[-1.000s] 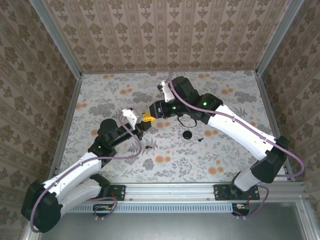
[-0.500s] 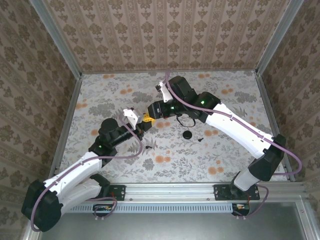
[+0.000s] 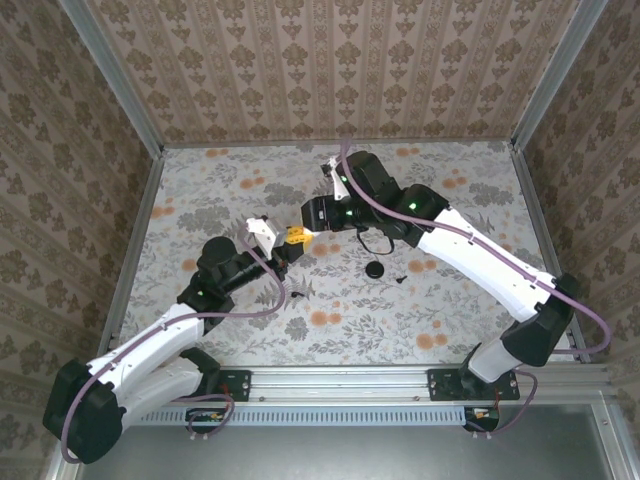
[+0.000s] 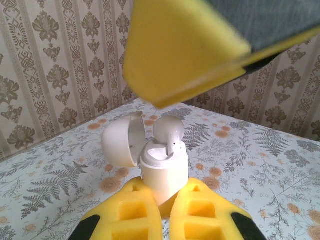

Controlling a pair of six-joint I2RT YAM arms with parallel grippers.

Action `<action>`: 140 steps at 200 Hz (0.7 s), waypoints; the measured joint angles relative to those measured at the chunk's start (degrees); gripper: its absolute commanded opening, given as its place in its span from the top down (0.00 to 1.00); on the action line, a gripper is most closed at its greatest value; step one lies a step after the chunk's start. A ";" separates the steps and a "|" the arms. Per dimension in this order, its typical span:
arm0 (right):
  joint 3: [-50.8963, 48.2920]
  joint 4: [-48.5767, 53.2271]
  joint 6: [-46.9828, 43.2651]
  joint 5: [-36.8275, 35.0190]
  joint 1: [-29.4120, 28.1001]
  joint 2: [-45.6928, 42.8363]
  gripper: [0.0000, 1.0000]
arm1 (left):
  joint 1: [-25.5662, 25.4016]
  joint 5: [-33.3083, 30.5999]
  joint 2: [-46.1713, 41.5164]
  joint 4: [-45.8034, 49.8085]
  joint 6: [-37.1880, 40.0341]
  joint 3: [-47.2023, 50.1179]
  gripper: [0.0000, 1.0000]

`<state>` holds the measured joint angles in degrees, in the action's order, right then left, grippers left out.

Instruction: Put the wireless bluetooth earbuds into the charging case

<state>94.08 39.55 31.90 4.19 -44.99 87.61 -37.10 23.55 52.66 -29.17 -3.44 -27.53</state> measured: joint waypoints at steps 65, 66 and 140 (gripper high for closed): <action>-1.01 1.05 5.07 -2.51 -0.92 -3.43 0.56 | 0.00 -1.73 0.00 0.02 0.04 0.00 1.00; -1.07 1.05 5.22 -2.51 -0.98 -3.43 0.56 | 0.00 -1.77 0.00 0.02 0.04 0.00 1.00; -1.64 2.80 7.85 -2.51 -2.14 -0.66 0.61 | -0.92 -3.30 -0.66 0.87 1.77 0.00 1.00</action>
<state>92.44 42.35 39.75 1.67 -47.13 86.96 -38.02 20.25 52.01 -28.29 -1.67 -27.53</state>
